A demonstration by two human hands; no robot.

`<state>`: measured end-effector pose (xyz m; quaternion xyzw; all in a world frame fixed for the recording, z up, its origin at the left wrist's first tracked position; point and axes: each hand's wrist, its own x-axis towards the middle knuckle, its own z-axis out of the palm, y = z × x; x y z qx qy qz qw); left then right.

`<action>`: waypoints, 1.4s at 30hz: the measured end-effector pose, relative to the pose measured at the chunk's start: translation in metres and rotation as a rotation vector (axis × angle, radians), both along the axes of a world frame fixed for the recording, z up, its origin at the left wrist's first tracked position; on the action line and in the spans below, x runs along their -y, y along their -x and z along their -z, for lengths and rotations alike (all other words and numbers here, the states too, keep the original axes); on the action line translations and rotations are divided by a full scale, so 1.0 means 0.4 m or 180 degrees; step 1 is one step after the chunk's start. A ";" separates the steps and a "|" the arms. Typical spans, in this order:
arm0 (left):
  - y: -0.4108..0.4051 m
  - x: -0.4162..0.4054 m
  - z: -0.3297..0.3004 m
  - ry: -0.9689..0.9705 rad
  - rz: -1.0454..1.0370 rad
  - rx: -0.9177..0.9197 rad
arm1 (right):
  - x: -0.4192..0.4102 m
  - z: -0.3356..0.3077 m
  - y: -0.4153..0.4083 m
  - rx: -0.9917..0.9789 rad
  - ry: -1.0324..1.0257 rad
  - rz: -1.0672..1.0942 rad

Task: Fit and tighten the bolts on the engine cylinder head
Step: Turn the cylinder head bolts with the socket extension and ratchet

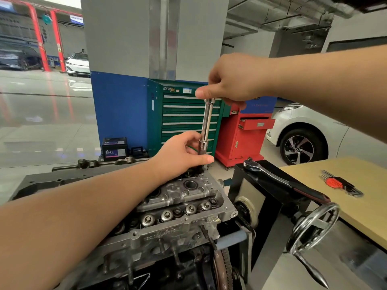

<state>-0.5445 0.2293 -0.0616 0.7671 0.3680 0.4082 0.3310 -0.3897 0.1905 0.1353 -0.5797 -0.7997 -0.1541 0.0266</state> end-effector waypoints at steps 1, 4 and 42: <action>0.000 0.001 -0.001 -0.0081 -0.0090 -0.0057 | 0.001 -0.003 0.001 -0.0029 0.0037 -0.0004; -0.001 0.002 -0.001 -0.0096 0.0016 -0.0007 | 0.014 -0.016 -0.008 -0.0591 0.0690 -0.0486; -0.007 0.005 0.003 -0.0214 -0.0020 0.0046 | 0.007 0.013 -0.005 0.0793 -0.0527 0.0061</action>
